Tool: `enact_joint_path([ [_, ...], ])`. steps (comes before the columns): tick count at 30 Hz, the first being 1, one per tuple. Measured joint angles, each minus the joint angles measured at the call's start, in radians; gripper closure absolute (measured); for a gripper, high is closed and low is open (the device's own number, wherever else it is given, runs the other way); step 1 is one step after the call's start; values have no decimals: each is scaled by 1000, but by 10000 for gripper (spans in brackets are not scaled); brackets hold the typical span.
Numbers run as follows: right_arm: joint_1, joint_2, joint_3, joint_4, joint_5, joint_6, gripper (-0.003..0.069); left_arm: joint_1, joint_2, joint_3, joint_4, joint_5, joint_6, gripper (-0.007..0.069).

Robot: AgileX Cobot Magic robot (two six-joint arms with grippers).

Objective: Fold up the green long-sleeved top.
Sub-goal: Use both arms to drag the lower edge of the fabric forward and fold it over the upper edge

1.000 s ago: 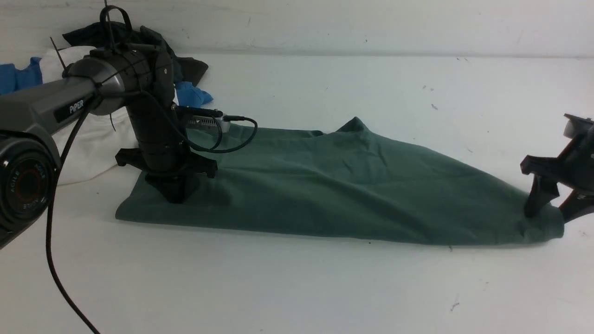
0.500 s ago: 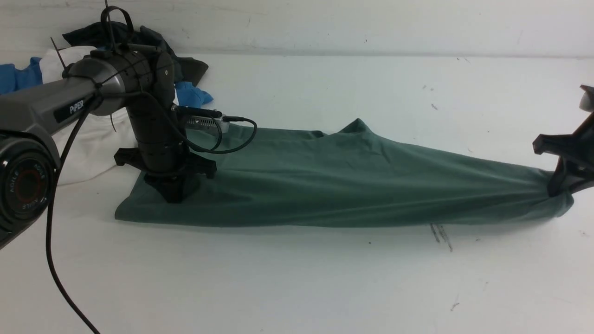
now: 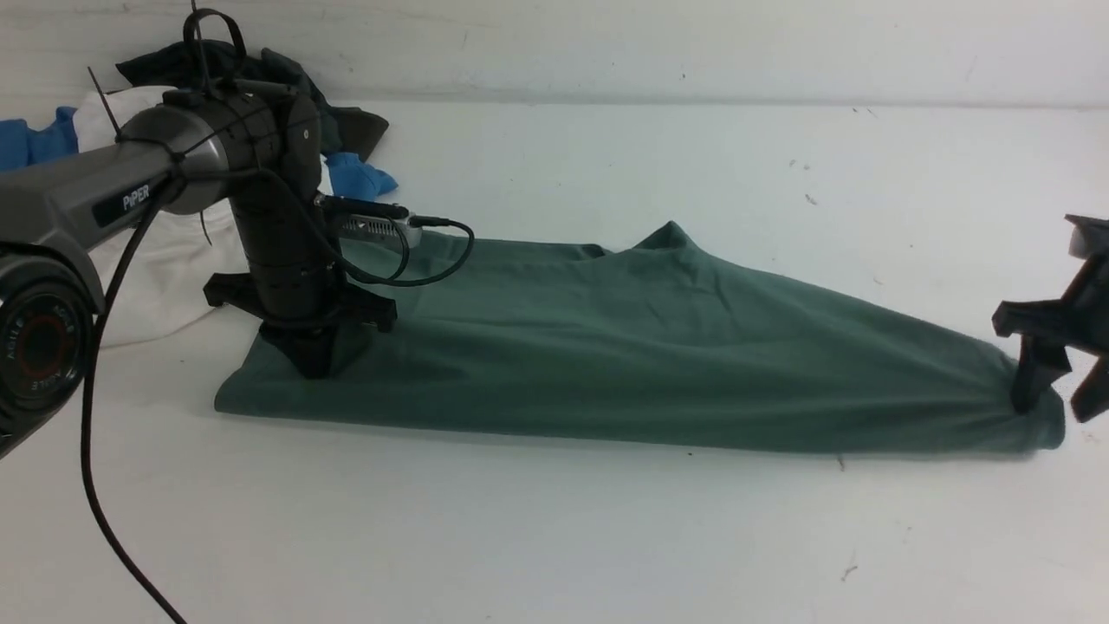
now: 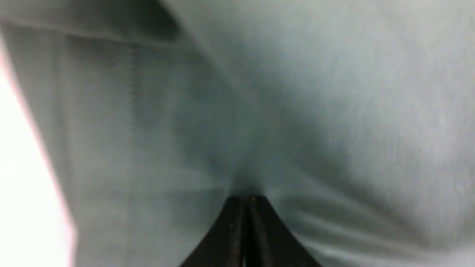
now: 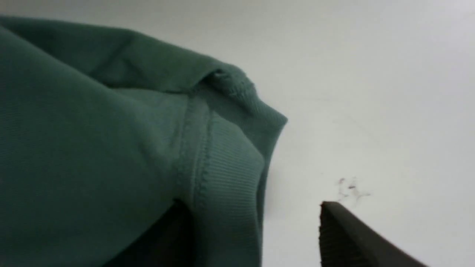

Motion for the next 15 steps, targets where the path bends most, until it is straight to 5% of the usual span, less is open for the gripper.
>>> enact_joint_path([
  [5,-1,-68,-6,-26,3,15,97,0,-83,0,5,1,-4,629],
  [15,-1,-195,-8,3,16,31,83,0,-157,-2,-19,5,-14,629],
])
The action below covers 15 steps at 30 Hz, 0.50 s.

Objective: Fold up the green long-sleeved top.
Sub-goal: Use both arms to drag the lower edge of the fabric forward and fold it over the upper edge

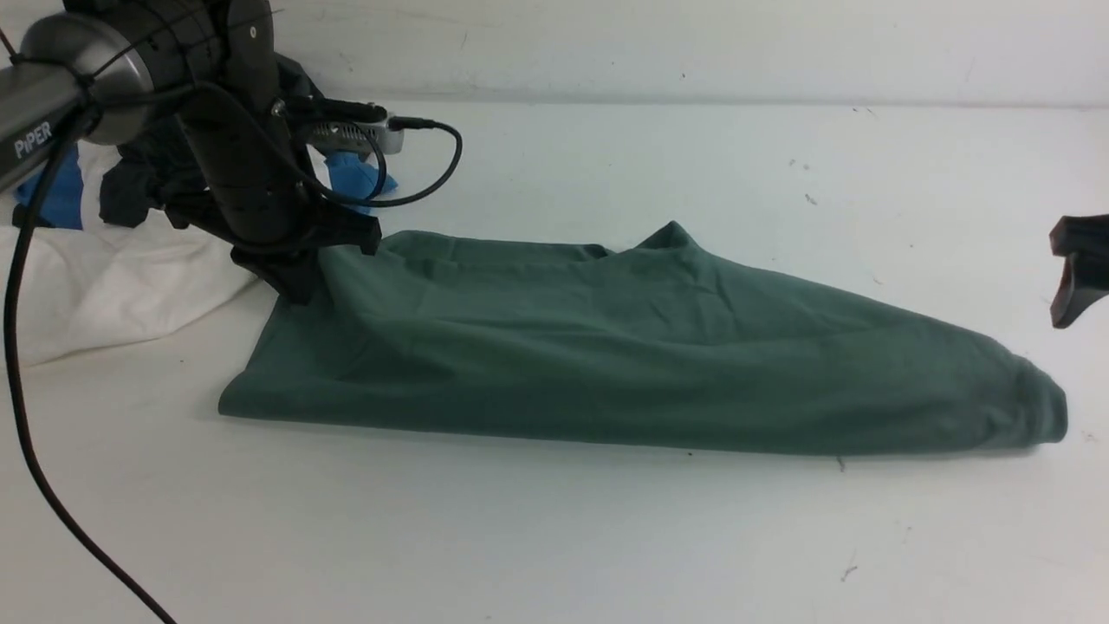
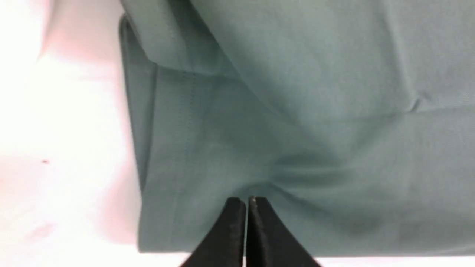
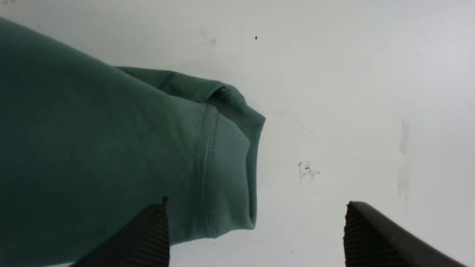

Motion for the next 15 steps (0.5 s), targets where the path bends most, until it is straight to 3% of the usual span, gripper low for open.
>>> enact_joint_path([
  [3,0,-8,-1,47,0,-16,89,0,0,0,-11,-52,-8,629],
  [9,0,-9,-1,171,-2,-84,105,0,4,0,-16,-309,-68,624],
  [12,2,-9,-1,215,-2,-121,111,0,24,-21,-39,-406,-69,578],
  [15,20,-9,-1,218,-2,-155,111,-3,60,-70,-62,-379,-61,518],
])
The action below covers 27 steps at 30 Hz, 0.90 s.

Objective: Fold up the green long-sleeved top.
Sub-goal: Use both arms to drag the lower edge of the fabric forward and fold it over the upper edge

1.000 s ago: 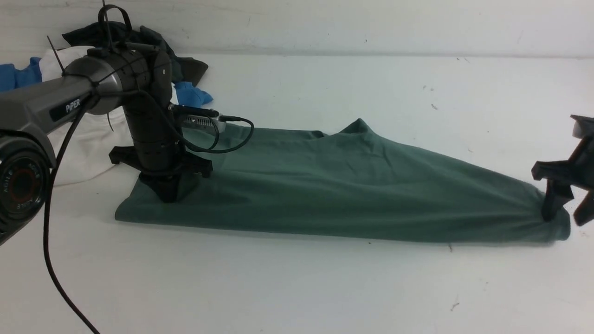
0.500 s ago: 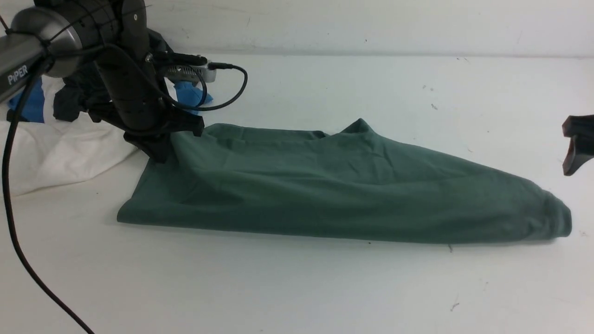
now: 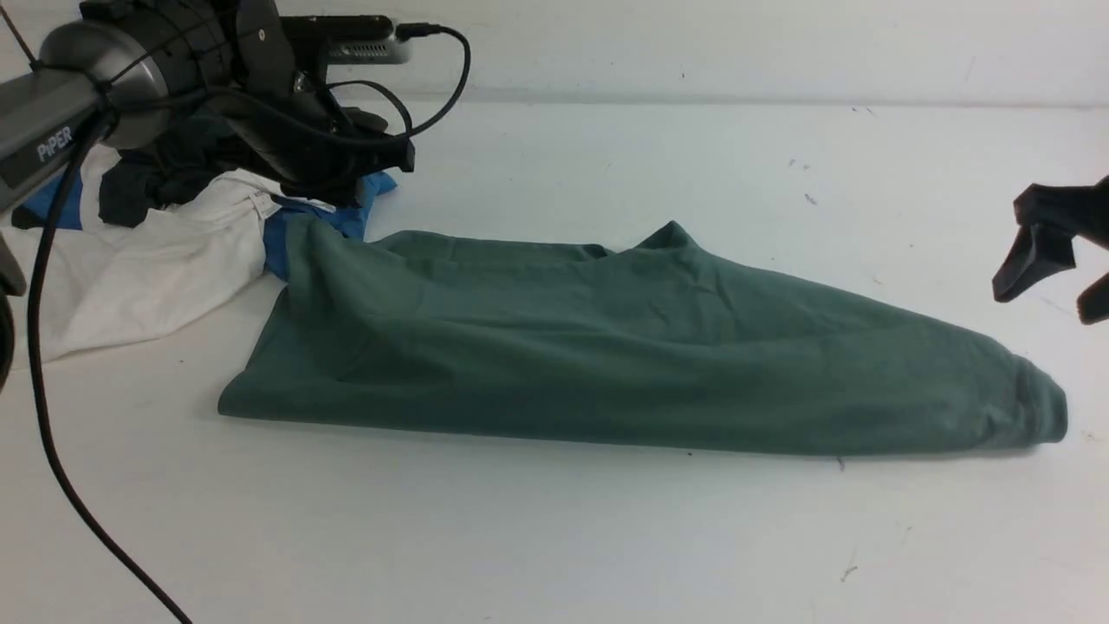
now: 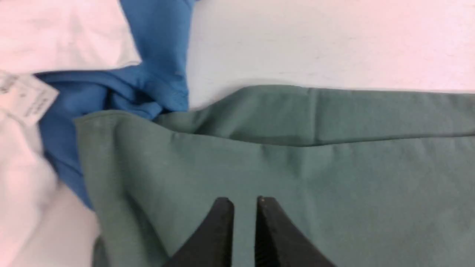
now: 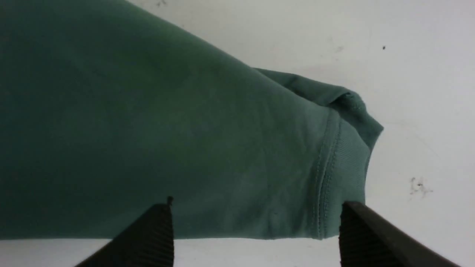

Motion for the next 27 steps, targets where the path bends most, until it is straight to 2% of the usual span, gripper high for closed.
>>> enact_joint_path([
  [2,18,0,0,7,-3,-32,111,0,18,-28,-1,50,13,484],
  [4,65,0,0,29,-28,-101,111,-5,38,-72,4,162,22,442],
  [9,163,0,-9,92,-84,-163,124,-5,41,-150,53,246,36,440],
  [13,237,0,-37,95,-97,-165,153,-19,41,-200,40,293,132,500],
  [16,258,0,-51,51,-92,-131,193,-23,41,-203,50,378,144,585],
  [17,258,0,-51,45,-88,-124,200,-23,41,-203,52,378,144,589],
  [19,258,0,-52,-49,-62,-61,271,7,41,-189,63,394,126,623],
  [20,258,0,-52,-56,-59,-54,271,10,41,-185,62,394,126,625],
  [22,255,1,-52,-117,-48,1,368,33,41,-160,39,394,140,629],
  [26,279,40,-56,-85,-49,11,559,13,63,-124,-107,393,227,629],
  [27,283,40,-56,-85,-50,11,568,10,65,-124,-114,393,231,629],
])
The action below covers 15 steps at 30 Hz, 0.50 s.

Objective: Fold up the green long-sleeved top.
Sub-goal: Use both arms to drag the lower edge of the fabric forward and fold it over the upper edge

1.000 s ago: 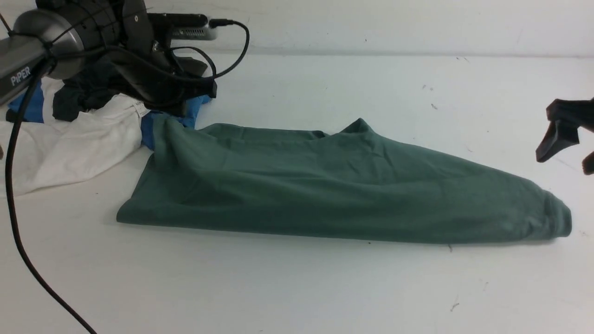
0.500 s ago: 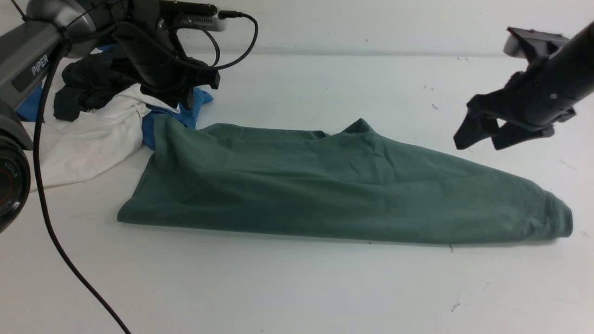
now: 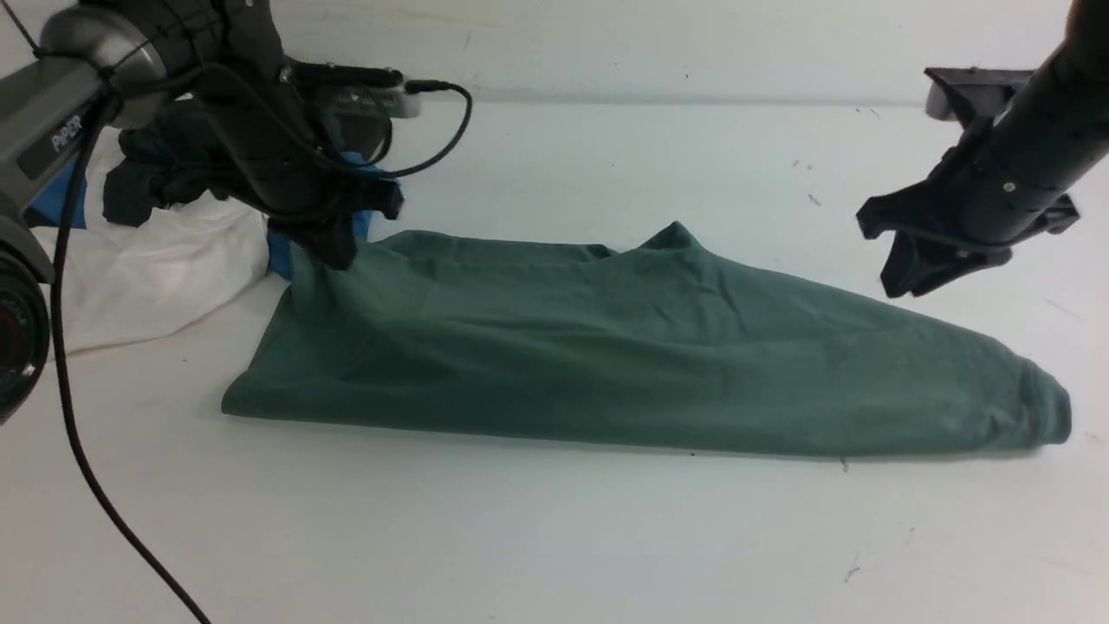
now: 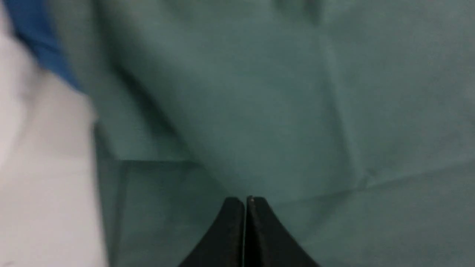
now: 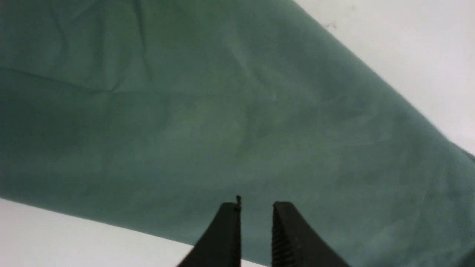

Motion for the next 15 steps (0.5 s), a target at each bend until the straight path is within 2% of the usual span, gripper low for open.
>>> enact_joint_path([
  [1,25,37,-1,13,-7,0,620,-25,16,4,-37,-4,21,629],
  [3,66,95,-1,26,-32,0,657,-67,45,4,-59,-14,29,629],
  [7,114,183,0,26,-63,3,670,-105,98,5,-49,-18,8,629],
  [10,143,243,0,21,-70,14,671,-121,153,6,4,-19,-15,629],
  [15,148,249,7,-2,-58,18,671,-125,147,30,13,-31,-22,629],
])
